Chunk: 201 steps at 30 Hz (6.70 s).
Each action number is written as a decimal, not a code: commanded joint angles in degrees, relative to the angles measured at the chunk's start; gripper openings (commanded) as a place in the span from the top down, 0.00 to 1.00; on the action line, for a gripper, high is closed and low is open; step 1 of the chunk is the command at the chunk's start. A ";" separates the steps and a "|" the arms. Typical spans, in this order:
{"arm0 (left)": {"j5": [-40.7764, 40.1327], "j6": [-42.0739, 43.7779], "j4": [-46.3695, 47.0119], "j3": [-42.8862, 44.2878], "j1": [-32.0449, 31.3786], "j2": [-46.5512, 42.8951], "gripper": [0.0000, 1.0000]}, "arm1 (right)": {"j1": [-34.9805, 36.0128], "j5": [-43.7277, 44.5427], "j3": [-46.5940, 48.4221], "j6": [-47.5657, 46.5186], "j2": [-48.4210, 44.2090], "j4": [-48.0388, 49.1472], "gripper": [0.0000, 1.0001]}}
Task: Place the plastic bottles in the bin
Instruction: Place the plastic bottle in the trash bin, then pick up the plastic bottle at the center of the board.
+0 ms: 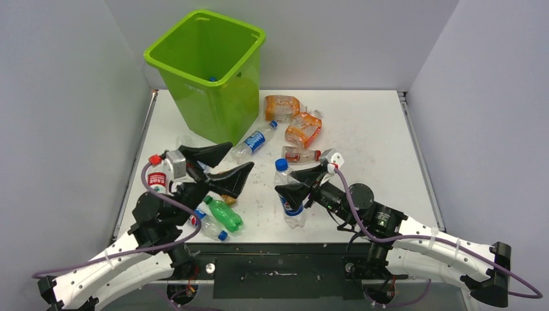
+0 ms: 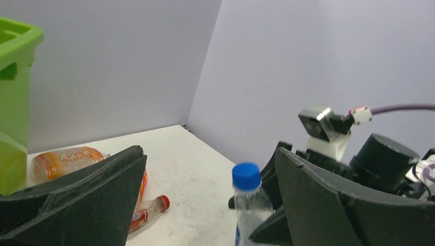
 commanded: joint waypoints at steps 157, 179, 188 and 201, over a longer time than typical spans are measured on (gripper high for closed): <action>-15.56 -6.51 -36.08 0.13 10.71 -3.49 0.04 | -41.17 8.93 17.63 24.39 48.13 4.86 0.10; -11.12 -5.66 -31.82 -1.84 13.00 -2.39 0.04 | -53.10 -17.94 28.78 30.42 75.17 23.28 0.03; -7.44 -6.77 -30.00 -2.45 16.63 -1.07 0.04 | -53.13 -20.49 28.77 31.91 78.68 24.99 0.12; -7.38 -6.83 -29.61 -2.89 16.82 -1.03 0.04 | -52.58 -23.38 23.53 36.16 79.24 31.68 0.54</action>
